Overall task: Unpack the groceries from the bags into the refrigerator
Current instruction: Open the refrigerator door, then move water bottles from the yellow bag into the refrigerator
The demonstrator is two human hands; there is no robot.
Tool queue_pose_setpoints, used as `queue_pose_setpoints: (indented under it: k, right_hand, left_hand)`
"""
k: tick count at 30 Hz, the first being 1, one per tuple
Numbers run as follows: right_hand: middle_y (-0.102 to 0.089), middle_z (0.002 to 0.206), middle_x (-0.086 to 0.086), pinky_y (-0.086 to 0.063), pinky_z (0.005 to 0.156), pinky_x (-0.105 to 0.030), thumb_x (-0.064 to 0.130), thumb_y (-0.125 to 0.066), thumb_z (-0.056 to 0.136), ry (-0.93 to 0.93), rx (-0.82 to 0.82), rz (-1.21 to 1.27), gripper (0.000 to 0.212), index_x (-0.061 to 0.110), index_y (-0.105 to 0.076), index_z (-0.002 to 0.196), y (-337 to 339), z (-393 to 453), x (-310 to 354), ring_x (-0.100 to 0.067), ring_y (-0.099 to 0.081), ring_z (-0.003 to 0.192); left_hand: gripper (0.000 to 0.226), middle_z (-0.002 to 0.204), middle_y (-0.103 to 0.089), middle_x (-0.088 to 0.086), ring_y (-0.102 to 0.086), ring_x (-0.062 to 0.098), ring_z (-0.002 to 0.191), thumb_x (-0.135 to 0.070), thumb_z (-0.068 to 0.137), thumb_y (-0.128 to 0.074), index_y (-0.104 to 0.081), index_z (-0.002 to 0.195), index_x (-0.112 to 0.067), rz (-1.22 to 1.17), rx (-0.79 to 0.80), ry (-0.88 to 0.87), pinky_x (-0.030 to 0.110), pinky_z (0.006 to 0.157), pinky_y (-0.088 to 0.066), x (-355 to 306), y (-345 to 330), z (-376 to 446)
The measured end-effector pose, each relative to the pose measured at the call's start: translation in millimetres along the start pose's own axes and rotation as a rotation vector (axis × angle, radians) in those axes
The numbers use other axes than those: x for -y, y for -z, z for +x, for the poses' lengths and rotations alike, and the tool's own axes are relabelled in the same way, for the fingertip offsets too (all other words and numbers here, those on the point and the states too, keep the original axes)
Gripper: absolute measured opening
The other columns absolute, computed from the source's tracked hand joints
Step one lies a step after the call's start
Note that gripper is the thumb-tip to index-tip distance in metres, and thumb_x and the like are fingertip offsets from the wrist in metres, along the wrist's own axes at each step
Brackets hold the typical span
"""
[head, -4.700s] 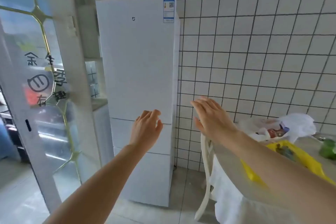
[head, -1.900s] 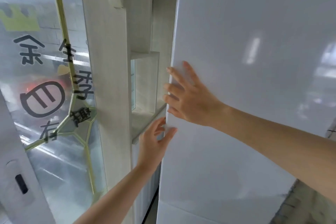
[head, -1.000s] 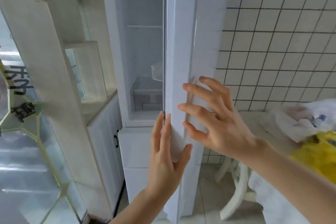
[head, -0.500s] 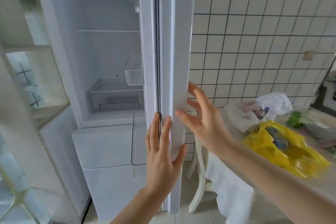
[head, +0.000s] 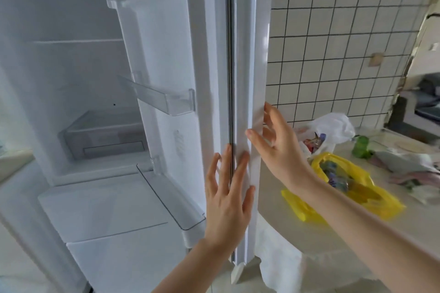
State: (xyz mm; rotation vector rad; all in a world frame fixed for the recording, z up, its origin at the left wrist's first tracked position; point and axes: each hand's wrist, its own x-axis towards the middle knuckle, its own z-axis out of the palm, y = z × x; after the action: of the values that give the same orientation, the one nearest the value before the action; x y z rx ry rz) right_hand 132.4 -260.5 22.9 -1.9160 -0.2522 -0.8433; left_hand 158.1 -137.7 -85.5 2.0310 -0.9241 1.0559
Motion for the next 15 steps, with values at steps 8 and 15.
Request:
queue_pose_setpoints:
  k: [8,15]
  right_hand:
    - [-0.063,0.118,-0.004,-0.049,0.099,-0.034,0.012,-0.06,0.093,0.002,0.089,0.12,0.042,0.008,-0.046,0.132,37,24,-31,-0.014,-0.061,0.111]
    - [-0.06,0.123,0.004,-0.049,0.099,-0.035,0.015,-0.064,0.09,0.054,0.143,0.21,0.054,0.011,-0.04,0.138,38,30,-43,-0.011,-0.06,0.113]
  left_hand:
    - [0.063,0.163,-0.01,0.002,-0.019,0.035,0.146,-0.018,0.09,-0.063,-0.035,0.146,-0.019,0.097,-0.065,0.069,0.039,0.117,-0.016,-15,-55,14]
    - [0.066,0.159,-0.016,0.013,-0.017,0.037,0.147,-0.008,0.086,-0.065,-0.035,0.144,-0.015,0.108,-0.134,0.123,0.05,0.117,-0.019,-21,-61,12]
